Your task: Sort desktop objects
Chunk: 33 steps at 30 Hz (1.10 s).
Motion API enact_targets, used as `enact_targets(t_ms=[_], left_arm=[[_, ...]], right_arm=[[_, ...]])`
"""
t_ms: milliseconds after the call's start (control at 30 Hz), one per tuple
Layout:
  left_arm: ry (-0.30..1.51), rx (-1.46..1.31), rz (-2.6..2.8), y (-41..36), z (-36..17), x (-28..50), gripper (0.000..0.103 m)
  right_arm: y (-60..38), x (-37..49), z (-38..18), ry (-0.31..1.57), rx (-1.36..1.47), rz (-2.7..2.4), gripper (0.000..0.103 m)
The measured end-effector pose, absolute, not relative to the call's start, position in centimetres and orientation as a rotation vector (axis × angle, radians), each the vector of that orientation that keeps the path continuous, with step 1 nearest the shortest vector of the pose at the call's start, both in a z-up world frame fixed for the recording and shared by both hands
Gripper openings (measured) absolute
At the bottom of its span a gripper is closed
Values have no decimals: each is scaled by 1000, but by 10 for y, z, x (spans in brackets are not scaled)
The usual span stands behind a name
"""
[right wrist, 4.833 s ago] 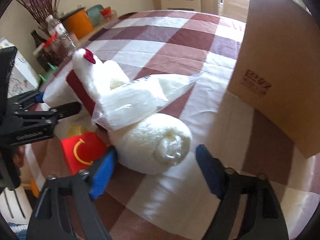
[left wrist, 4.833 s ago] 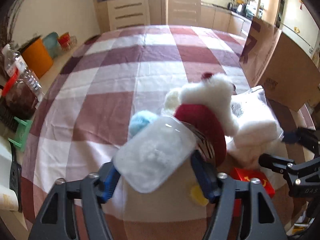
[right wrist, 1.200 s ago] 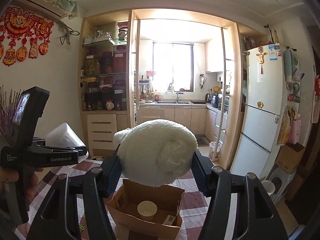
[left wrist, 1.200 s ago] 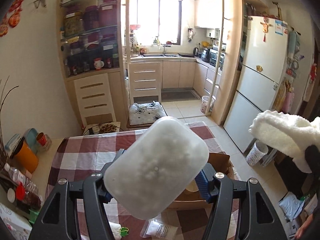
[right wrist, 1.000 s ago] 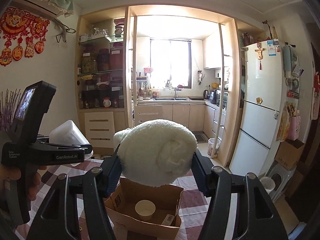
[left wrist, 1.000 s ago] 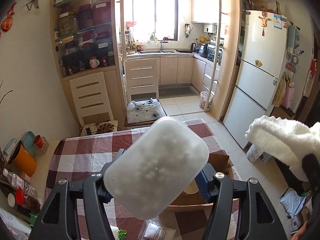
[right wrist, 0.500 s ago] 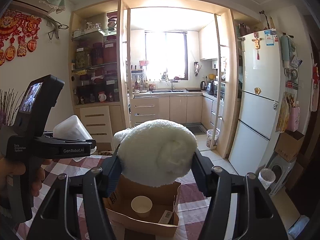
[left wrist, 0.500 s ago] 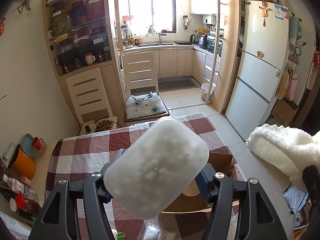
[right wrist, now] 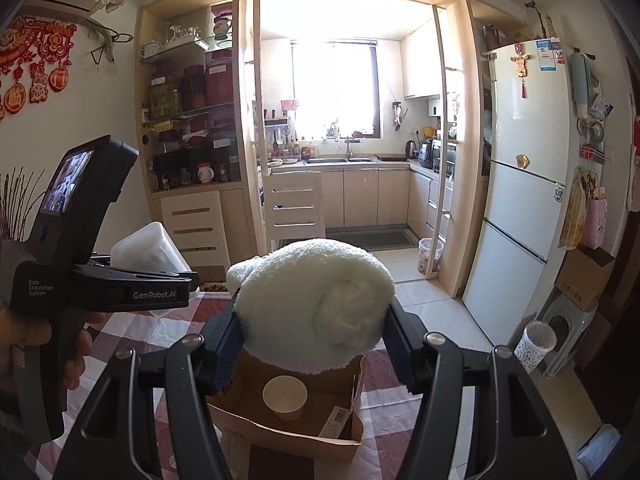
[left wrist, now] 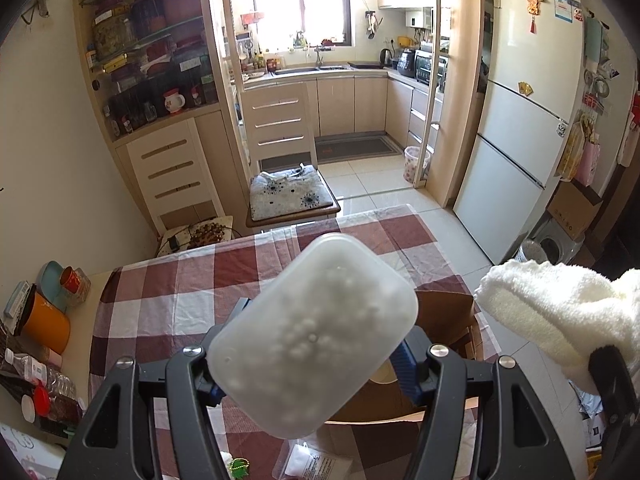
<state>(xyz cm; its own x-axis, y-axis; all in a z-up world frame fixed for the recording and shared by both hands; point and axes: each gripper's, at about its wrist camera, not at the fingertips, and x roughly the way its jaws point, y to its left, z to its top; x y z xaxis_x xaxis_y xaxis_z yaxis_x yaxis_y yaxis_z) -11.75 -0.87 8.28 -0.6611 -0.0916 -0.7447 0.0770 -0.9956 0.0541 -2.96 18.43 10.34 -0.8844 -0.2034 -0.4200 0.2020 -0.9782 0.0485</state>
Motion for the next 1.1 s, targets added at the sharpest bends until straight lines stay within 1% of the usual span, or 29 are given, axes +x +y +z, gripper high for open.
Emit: enact_targets(t_ms=[433,700,1100], left_arm=[[5,1339,-2720,-13,62,-131,65],[11,1414,-2688,-13,53,-140,65],[3,1450,-2678,-4,54,-147,65]], right_arm=[[182,-52,78,-3,784,-2810,63],[180,-62,72,-5,844,-2788,64],[180,-70,70,-17,856,-2769,64]])
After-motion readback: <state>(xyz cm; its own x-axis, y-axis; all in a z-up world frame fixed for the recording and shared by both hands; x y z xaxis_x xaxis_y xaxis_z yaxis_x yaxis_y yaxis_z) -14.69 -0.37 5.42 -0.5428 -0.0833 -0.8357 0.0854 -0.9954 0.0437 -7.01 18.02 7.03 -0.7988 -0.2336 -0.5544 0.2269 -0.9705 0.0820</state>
